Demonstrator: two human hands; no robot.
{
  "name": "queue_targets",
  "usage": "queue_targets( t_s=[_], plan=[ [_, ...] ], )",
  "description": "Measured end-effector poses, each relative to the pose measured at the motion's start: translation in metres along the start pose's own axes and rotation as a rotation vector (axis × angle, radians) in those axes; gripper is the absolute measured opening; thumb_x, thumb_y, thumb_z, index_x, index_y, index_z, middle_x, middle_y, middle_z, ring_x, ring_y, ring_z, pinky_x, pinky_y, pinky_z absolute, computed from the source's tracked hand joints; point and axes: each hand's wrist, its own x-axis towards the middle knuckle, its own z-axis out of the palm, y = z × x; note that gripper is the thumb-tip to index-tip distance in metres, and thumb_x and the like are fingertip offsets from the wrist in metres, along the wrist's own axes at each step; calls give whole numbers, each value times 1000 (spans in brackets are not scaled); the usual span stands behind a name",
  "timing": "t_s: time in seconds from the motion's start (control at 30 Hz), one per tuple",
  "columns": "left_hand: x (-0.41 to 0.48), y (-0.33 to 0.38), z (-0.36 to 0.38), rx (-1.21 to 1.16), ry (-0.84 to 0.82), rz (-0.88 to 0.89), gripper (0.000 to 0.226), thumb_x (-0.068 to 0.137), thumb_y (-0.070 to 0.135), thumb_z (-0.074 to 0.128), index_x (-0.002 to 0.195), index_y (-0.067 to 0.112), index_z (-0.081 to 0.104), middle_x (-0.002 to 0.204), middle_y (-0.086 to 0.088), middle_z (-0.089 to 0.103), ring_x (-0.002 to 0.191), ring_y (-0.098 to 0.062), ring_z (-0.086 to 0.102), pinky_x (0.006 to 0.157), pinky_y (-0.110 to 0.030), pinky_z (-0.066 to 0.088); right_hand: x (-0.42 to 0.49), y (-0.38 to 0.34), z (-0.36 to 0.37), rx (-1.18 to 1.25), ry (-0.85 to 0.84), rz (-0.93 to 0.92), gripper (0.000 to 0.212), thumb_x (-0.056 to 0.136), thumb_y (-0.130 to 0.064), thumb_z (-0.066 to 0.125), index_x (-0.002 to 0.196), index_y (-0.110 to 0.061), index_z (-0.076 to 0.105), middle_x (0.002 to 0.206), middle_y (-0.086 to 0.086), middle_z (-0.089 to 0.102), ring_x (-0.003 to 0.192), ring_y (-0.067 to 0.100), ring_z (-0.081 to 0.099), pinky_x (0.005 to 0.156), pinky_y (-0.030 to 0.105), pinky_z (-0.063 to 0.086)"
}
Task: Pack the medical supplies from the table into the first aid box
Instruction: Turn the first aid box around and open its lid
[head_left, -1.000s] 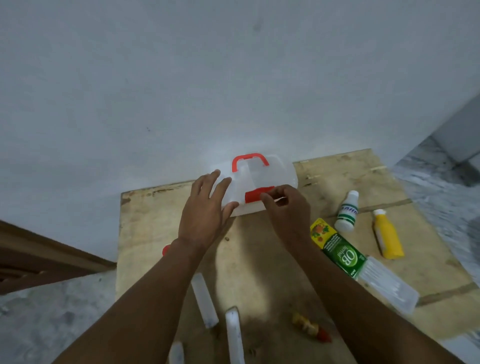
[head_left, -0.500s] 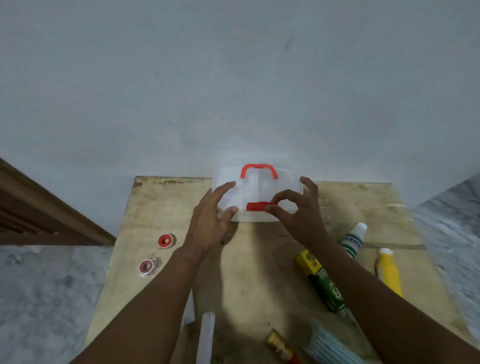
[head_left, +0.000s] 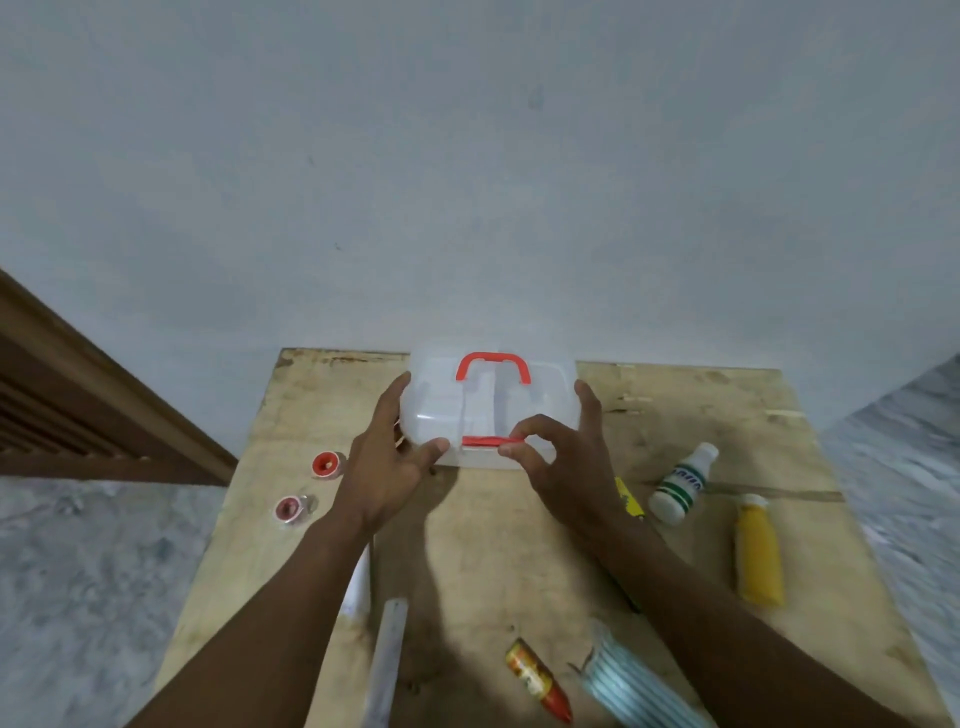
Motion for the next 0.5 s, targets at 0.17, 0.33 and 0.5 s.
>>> queue_targets(
  t_s=[0.17, 0.33, 0.5],
  plan=[
    [-6, -2, 4, -10, 24, -21, 90, 74, 19, 85, 148, 26, 33, 125, 17, 54, 111, -9, 58, 93, -26, 51, -1, -11, -6, 29, -9, 20, 9, 84, -35, 72, 84, -26, 69, 151, 15, 30, 146, 26, 21, 104, 25, 27],
    [-12, -3, 8, 18, 51, 13, 77, 76, 23, 83, 142, 23, 43, 126, 10, 62, 107, -9, 61, 91, -25, 54, 5, -21, -17, -9, -53, 47, 19, 90, -44, 61, 93, -26, 65, 132, 11, 53, 143, 28, 25, 96, 25, 23],
    [-11, 7, 9, 24, 36, 35, 72, 77, 31, 82, 140, 24, 47, 122, 12, 63, 106, -7, 60, 71, -4, 48, 26, -28, -38, -66, -73, -4, 20, 90, -44, 62, 98, -26, 65, 137, 5, 57, 146, 24, 26, 108, 40, 30]
  ],
)
